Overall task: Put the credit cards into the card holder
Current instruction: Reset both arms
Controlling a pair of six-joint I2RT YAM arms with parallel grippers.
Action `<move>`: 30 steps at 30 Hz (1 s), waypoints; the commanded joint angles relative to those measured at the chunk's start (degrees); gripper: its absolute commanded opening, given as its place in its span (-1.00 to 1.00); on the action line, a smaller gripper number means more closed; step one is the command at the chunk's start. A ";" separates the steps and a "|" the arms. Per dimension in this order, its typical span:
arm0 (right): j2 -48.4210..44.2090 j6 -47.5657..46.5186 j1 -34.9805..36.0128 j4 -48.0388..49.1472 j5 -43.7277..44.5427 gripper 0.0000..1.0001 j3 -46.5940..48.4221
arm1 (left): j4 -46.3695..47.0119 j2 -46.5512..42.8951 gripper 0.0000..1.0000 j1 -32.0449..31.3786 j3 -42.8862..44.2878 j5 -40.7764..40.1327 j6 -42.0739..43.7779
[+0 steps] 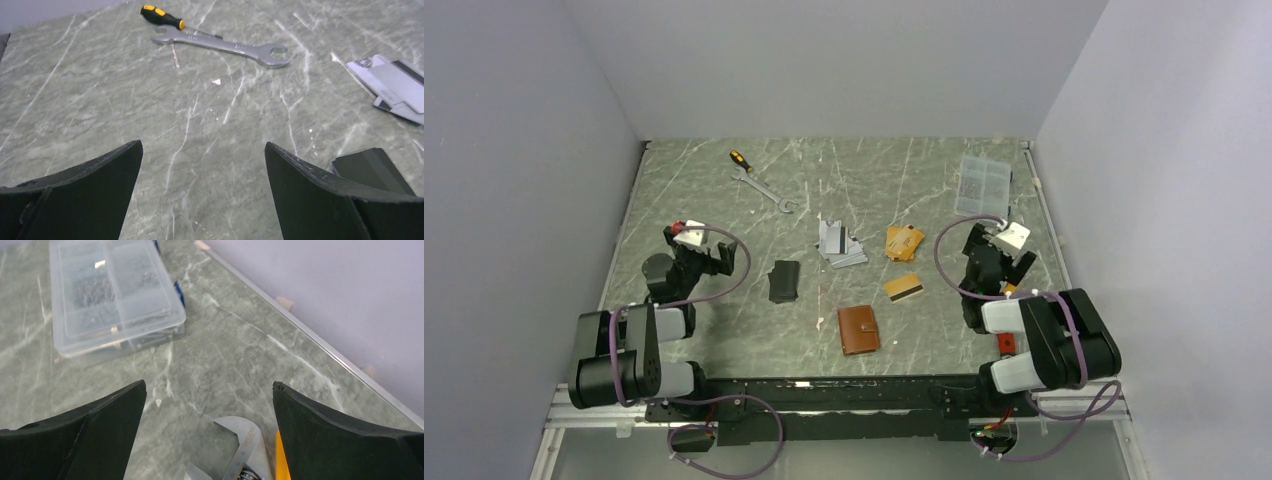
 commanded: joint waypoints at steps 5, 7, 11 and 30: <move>4.84 -4.23 -7.80 1.47 -23.10 0.99 4.60 | -0.81 1.57 0.99 -3.91 3.21 -7.28 2.71; 5.25 -3.23 -12.16 4.03 -32.76 0.99 2.97 | 0.82 2.40 0.99 -3.84 2.74 -7.32 2.19; 6.40 -5.29 -11.63 11.01 -33.09 0.99 0.39 | 2.61 1.84 0.99 -3.97 1.71 -7.64 1.94; 5.10 -4.86 -11.52 9.40 -33.04 0.99 -0.07 | 0.72 1.73 0.99 -4.09 2.48 -7.92 2.42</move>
